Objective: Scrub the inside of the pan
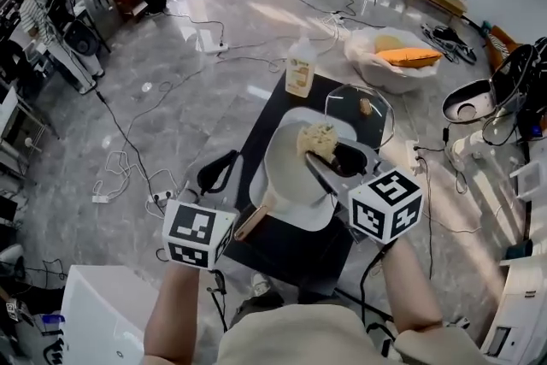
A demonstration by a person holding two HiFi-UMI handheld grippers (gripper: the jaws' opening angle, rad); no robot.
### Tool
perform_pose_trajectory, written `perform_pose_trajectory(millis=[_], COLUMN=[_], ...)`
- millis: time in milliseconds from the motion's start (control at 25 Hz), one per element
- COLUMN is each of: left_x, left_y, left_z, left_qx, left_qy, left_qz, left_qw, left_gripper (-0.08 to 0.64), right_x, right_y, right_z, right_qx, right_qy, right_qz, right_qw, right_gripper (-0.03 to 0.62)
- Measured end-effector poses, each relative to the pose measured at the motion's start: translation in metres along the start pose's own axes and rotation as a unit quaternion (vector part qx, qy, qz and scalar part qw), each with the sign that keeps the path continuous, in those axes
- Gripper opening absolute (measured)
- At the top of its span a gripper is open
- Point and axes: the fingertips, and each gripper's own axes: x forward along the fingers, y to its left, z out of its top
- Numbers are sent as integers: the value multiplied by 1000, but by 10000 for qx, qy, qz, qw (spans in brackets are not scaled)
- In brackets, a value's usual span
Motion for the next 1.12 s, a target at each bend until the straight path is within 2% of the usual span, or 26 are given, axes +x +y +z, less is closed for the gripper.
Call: perform_pose_trajectory(millis=[200,400,720,880,1120], left_x=[-39,-71,-97,-108,-114], left_y=[13,13,-10,-26,-35], left_z=[53,93,134,149,143], left_qx=[-90,112,577,519,764], left_qy=[-743,-1200,-1634,-1911,-1976], left_qz=[379,621,692,525,701], left_qw=[9965,9908,9824,9788,9748], left_gripper=[4,3,3,3,3], right_x=[-36,-78,-133,-149,-158], right_y=[28,52,67,60,51], right_z=[51,92,124,124,108], right_qx=[-75,-401,-808,-845,-748], right_qy=[-620,-1188,-1954,-2127,-2141], right_qz=[378,430,49,-341,-566], right_qw=[9973,9912,9774,9729,9723], right_gripper=[167,169,169,169,169])
